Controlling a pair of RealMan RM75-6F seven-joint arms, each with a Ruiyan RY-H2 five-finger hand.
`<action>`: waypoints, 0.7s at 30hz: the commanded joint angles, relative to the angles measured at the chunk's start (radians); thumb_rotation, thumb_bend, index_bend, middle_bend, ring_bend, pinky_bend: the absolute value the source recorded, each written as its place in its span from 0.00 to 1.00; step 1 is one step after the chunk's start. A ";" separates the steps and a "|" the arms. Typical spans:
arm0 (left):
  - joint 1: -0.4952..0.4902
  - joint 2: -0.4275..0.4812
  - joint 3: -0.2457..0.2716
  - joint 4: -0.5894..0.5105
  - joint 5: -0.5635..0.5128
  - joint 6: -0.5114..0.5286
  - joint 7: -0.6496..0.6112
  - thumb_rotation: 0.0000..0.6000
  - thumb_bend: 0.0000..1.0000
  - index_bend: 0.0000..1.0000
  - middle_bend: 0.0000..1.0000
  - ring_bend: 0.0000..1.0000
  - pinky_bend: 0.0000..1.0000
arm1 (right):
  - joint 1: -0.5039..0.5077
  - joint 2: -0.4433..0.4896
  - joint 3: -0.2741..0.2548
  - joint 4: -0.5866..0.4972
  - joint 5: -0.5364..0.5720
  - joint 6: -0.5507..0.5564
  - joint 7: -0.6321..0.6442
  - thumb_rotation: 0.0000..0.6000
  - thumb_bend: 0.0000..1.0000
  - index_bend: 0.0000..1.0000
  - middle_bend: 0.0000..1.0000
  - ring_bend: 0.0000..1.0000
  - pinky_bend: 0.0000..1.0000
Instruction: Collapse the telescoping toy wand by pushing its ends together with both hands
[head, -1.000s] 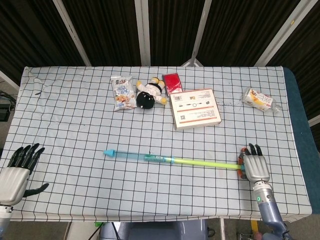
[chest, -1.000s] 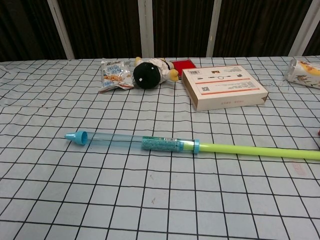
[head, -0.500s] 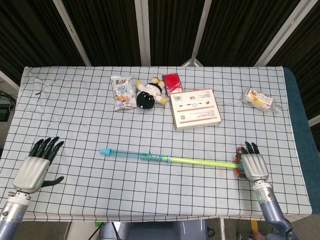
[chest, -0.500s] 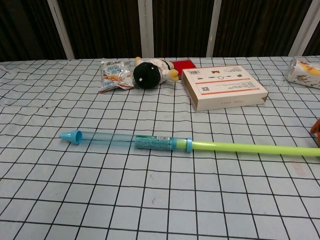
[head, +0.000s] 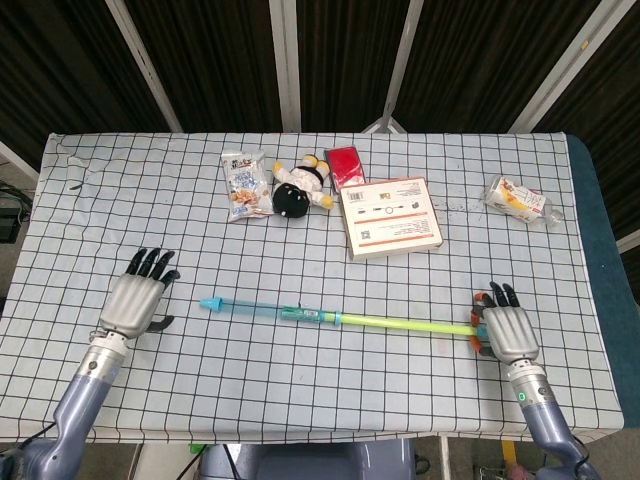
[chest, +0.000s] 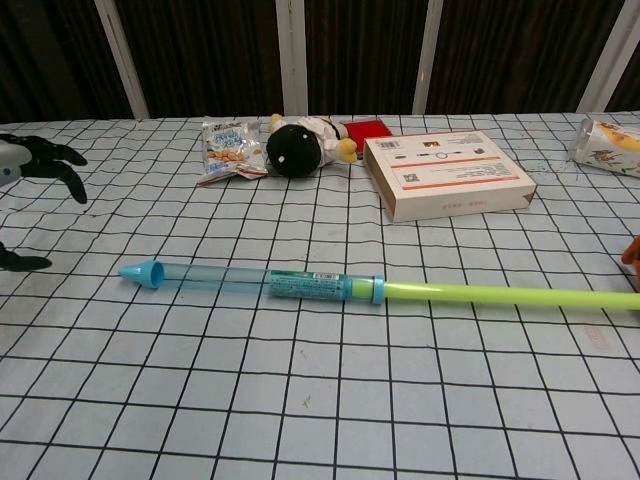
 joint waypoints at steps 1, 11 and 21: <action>-0.090 -0.111 -0.042 0.064 -0.168 -0.057 0.105 1.00 0.32 0.32 0.07 0.00 0.00 | -0.001 0.004 0.000 -0.002 -0.004 0.003 0.005 1.00 0.43 0.61 0.28 0.01 0.00; -0.174 -0.214 -0.023 0.090 -0.274 -0.040 0.170 1.00 0.34 0.34 0.08 0.00 0.00 | 0.000 0.007 0.003 -0.003 -0.004 0.003 0.017 1.00 0.43 0.61 0.28 0.01 0.00; -0.200 -0.243 0.002 0.099 -0.290 -0.016 0.175 1.00 0.38 0.39 0.09 0.00 0.00 | 0.000 0.008 0.005 -0.004 0.000 0.002 0.020 1.00 0.43 0.62 0.28 0.01 0.00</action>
